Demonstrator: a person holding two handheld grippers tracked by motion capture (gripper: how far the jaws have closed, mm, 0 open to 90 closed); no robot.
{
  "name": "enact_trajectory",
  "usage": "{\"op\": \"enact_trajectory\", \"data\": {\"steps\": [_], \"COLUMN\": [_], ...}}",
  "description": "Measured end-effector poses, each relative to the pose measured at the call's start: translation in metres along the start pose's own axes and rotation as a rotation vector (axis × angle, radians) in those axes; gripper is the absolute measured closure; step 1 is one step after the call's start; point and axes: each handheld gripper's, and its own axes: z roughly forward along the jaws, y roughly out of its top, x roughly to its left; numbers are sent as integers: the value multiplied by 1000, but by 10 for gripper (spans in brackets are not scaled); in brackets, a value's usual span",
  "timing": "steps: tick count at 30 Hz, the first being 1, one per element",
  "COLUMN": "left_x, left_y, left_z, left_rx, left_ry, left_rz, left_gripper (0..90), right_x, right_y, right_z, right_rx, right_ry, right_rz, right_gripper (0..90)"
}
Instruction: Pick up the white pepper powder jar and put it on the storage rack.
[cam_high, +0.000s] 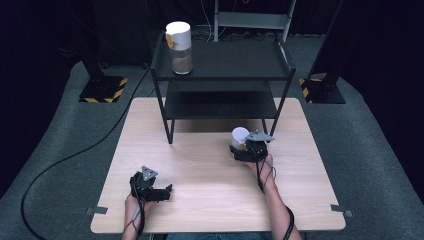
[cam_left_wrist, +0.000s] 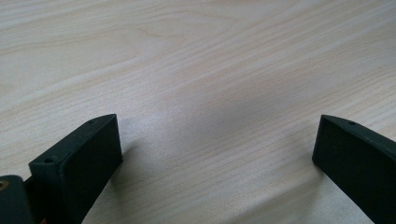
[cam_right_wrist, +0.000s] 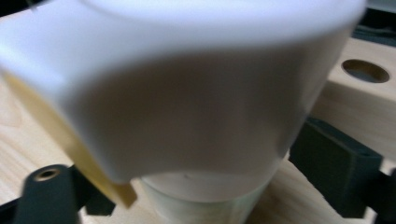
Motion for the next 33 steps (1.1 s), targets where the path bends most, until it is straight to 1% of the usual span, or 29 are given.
{"op": "enact_trajectory", "data": {"steps": [1, 2, 3, 4, 7, 8, 12, 14, 16, 18, 20, 21, 22, 24, 28, 31, 33], "left_x": [0, 0, 0, 0, 0, 0, 0, 0, 0, 0, 0, 0, 0, 0, 0, 0, 0], "left_y": [0, 0, 0, 0, 0, 0, 0, 0, 0, 0, 0, 0, 0, 0, 0, 0, 0], "left_z": [0, 0, 0, 0, 0, 0, 0, 0, 0, 0, 0, 0, 0, 0, 0, 0, 0], "left_rx": [0, 0, 0, 0, -1, -1, -1, -1, -1, -1, 0, 0, 0, -1, 0, 0, 0], "left_ry": [-1, -1, -1, -1, -1, 1, -1, -1, -1, -1, 0, -1, 0, 0, 0, -1, -1], "left_rz": [0, 0, 1, 0, 0, 2, 0, 1, 0, 0, -1, -1, 0, -1, 0, -1, -1], "left_gripper": [11, 11, 12, 12, 12, 13, 12, 12, 13, 13, 13, 13, 13, 13, 12, 12, 12], "right_x": [-3, -4, -6, -7, -3, -3, -3, -7, -7, -4, -5, -5, -5, -5, -10, -12, -13], "right_y": [0, -1, -1, -1, -5, -6, -5, -6, -6, -4, -1, 4, 4, 8, 15, 22, 25], "right_z": [0, 1, 2, 2, 2, 2, 1, 0, -3, -7, -13, -20, -20, -27, -40, -50, -55], "right_rx": [0, 0, 0, 0, -13, -18, -16, -19, -21, -26, -34, -40, -40, -45, -53, -52, -53], "right_ry": [19, 25, 36, 47, 33, 33, 37, 55, 55, 44, 48, 48, 48, 47, 56, 49, 42], "right_rz": [7, 9, 11, 18, 7, -3, -8, 9, 13, 3, 6, 5, 5, -2, -5, -16, -14], "right_gripper": [216, 235, 280, 280, 290, 292, 295, 296, 296, 297, 297, 297, 297, 297, 297, 297, 297]}}
